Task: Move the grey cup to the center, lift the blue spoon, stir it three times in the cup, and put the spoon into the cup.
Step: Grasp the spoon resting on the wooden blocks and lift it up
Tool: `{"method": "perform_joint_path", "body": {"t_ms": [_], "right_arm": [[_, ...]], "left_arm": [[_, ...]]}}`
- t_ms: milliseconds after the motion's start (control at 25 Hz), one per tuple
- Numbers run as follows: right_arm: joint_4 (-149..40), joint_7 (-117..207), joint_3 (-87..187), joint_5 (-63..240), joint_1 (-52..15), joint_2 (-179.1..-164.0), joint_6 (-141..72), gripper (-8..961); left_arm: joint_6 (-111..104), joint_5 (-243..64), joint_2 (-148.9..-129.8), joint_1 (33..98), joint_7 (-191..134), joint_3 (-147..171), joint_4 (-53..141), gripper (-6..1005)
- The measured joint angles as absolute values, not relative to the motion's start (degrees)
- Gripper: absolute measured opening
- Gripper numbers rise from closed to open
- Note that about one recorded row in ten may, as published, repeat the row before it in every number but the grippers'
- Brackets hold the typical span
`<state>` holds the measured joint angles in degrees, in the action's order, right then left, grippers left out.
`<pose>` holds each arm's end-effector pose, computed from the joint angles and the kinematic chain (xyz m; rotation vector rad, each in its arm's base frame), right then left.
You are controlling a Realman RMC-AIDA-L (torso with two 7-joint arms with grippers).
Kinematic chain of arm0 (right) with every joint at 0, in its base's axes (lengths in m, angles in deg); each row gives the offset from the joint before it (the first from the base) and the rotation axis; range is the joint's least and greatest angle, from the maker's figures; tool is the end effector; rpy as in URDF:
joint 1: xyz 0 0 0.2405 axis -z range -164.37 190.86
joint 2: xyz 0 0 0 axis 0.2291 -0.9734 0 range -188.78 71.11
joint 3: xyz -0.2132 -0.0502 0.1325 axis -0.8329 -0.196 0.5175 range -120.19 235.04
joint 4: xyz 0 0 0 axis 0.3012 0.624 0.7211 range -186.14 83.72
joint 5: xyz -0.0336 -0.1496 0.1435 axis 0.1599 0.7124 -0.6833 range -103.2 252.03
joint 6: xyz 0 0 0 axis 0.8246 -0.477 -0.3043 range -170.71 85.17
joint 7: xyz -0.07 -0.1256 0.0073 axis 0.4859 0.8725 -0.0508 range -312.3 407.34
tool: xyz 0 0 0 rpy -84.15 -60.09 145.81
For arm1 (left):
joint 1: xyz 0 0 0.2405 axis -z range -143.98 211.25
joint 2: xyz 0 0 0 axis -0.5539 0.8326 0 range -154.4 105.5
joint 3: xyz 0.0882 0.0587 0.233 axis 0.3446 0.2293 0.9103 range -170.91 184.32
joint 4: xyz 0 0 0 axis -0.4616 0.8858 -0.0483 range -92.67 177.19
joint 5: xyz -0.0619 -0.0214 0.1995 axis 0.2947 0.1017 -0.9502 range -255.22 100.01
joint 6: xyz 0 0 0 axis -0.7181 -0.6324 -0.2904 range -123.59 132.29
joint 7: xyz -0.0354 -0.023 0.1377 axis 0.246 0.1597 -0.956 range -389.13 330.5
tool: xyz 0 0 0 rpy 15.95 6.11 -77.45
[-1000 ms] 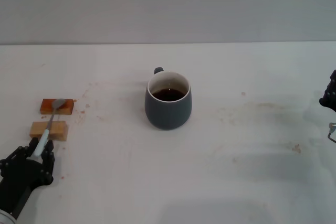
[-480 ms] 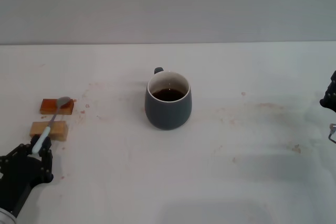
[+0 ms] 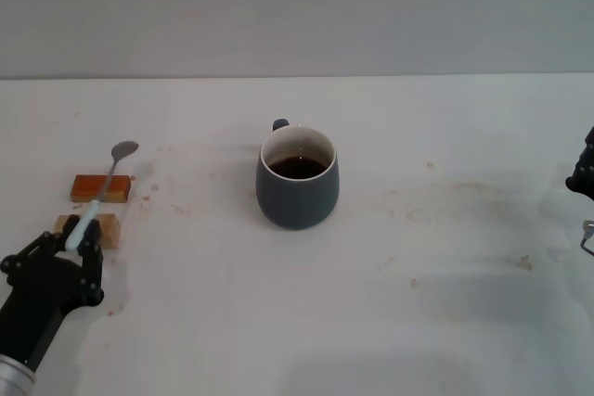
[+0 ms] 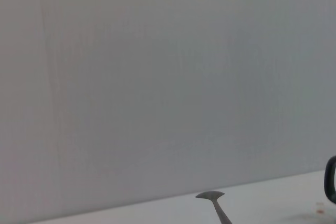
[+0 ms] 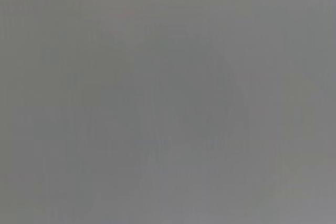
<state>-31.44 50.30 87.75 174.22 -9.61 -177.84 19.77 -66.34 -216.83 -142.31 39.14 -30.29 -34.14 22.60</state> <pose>0.3298 0.3194 -0.0366 -1.4697 0.7104 0.6366 -0.3526 0.2221 -0.0478 -1.7393 -0.5043 -0.5818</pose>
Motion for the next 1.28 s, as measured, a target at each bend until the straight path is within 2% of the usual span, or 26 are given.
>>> {"method": "perform_joint_path", "body": {"t_ms": [240, 360, 720, 1000, 1280], "right_arm": [[-31.34, 50.39, 87.75, 174.05, -9.49, -177.84, 19.95, -1], [-31.31, 50.39, 87.75, 174.03, -9.18, -177.84, 20.09, -1], [-30.98, 50.16, 87.74, 173.98, -7.68, -177.91, 21.28, -1], [-30.37, 50.14, 87.74, 173.98, -6.64, -177.97, 22.09, -2], [-29.73, 50.05, 87.75, 173.98, -5.50, -177.98, 24.00, -2]], "left_arm": [[-63.32, -216.84, -140.52, 41.02, -30.04, -34.25, 19.52, 188], [-54.34, -216.83, -137.61, 41.24, -31.73, -36.36, 11.00, 189], [-44.74, -220.83, -133.68, 39.59, -36.08, -42.64, -3.61, 192], [-31.37, -233.98, -134.32, 35.50, -35.89, -53.57, -16.25, 194], [-21.29, -239.90, -133.78, 31.80, -35.77, -56.65, -28.74, 197]]}}
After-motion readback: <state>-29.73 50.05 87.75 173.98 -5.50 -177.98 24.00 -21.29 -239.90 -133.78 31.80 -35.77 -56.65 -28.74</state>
